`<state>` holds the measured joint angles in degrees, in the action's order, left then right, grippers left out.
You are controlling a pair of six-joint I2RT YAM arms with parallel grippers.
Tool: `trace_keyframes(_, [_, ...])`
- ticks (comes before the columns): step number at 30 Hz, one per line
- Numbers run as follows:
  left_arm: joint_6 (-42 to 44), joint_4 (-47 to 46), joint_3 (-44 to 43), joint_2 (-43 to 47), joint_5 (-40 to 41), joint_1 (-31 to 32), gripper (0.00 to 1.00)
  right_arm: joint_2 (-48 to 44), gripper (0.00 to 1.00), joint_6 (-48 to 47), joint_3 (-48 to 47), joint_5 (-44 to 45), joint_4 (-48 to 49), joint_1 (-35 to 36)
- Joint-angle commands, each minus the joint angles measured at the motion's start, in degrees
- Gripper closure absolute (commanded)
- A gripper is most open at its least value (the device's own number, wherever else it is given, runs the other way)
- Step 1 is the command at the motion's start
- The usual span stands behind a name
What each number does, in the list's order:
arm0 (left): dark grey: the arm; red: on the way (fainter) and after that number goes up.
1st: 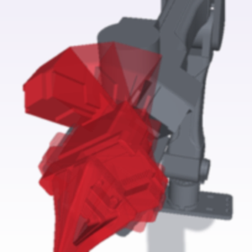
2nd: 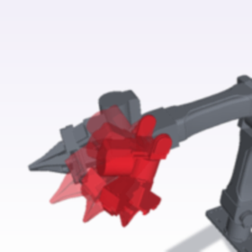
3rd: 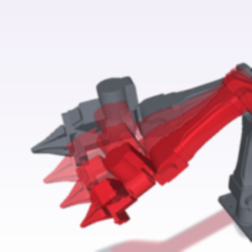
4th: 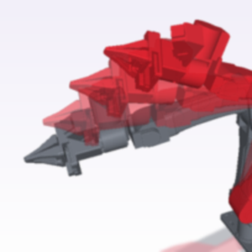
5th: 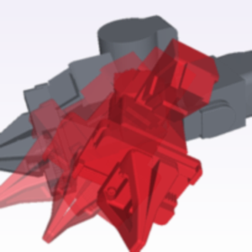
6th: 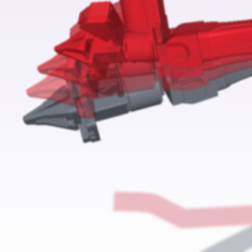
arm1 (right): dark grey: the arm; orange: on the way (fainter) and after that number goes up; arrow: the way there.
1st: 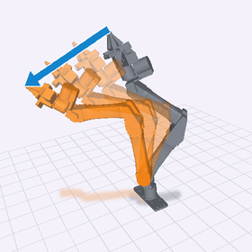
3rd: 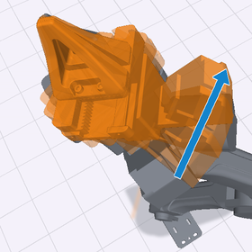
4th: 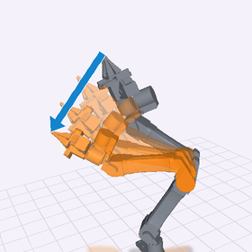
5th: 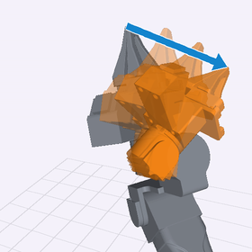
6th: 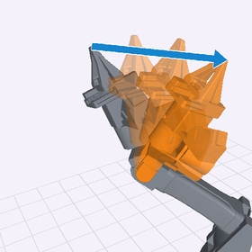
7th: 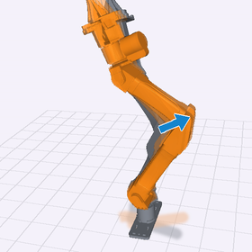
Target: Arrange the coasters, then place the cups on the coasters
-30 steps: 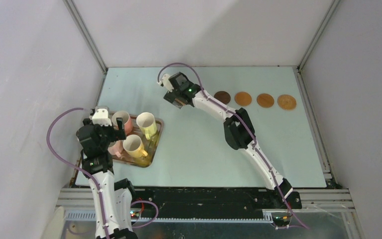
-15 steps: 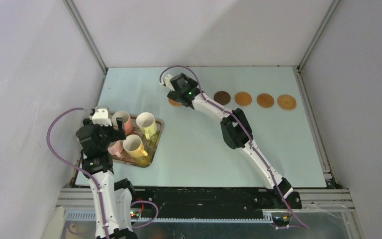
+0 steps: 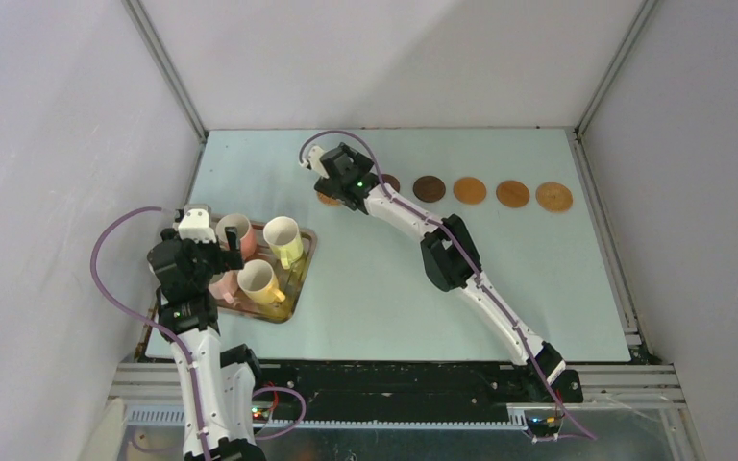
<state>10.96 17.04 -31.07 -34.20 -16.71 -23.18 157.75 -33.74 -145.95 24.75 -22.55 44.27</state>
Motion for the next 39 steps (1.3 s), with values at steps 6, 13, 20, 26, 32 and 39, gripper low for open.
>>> trace_keyframes(6, [-0.25,-1.62,-1.90,0.19,0.19,-0.54,0.02,-1.88,0.00,-1.03,-3.60,3.64,3.19,-0.69])
trace_keyframes(13, [-0.65,-1.91,-1.36,2.48,0.92,-0.54,0.02,-23.36,0.01,14.35,1.78,-7.44,-9.71,-2.94])
trace_keyframes(20, [-0.95,-1.60,-1.23,4.39,0.88,-0.57,0.02,-54.07,0.01,35.27,24.66,-22.02,-19.90,-3.28])
trace_keyframes(26, [-1.07,-1.69,-1.28,3.98,0.54,-0.59,0.02,-72.45,0.01,53.49,39.49,-51.29,-18.33,-5.78])
trace_keyframes(32, [-0.84,-2.39,-0.76,3.67,0.84,-0.55,0.02,-82.80,0.01,60.87,49.94,-69.97,-8.95,-10.36])
trace_keyframes(39, [-0.80,-2.39,-1.04,2.57,0.95,-0.54,0.02,-83.76,0.01,65.45,51.62,-82.30,-3.79,-13.01])
